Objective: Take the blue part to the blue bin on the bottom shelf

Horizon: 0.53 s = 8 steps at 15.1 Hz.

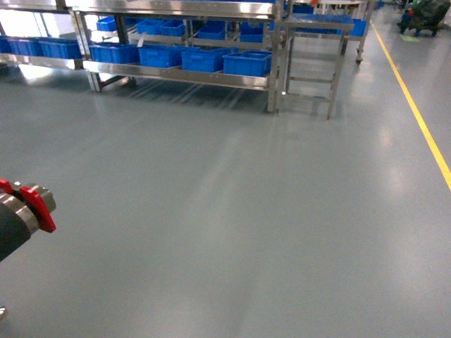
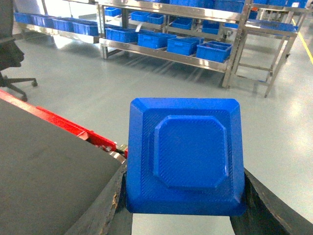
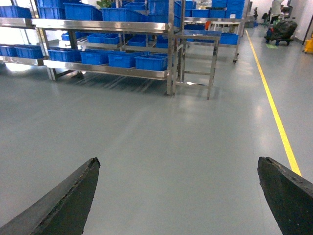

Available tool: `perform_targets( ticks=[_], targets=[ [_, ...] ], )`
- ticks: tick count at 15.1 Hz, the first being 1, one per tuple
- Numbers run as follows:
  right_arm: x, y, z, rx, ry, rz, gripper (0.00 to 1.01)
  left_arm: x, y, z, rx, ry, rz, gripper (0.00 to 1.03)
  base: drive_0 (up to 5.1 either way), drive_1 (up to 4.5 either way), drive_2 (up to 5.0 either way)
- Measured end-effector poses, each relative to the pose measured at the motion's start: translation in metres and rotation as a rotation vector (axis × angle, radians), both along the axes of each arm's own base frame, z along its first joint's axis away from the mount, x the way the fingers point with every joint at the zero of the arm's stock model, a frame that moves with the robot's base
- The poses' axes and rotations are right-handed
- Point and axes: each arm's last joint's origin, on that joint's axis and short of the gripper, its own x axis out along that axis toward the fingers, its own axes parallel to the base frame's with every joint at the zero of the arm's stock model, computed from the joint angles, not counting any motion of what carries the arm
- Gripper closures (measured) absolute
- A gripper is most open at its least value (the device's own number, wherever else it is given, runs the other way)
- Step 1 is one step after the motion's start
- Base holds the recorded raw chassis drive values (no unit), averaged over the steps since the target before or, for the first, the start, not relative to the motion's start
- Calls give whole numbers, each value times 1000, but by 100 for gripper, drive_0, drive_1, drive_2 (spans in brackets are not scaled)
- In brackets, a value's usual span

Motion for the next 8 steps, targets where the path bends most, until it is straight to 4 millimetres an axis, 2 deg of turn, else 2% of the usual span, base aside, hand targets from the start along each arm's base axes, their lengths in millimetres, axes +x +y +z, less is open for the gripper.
perform_targets(
  ticks=[8],
  targets=[
    [0,0,0,0,0,0,3,0,0,0,0,0,0,59,-163,-163,-163]
  ],
)
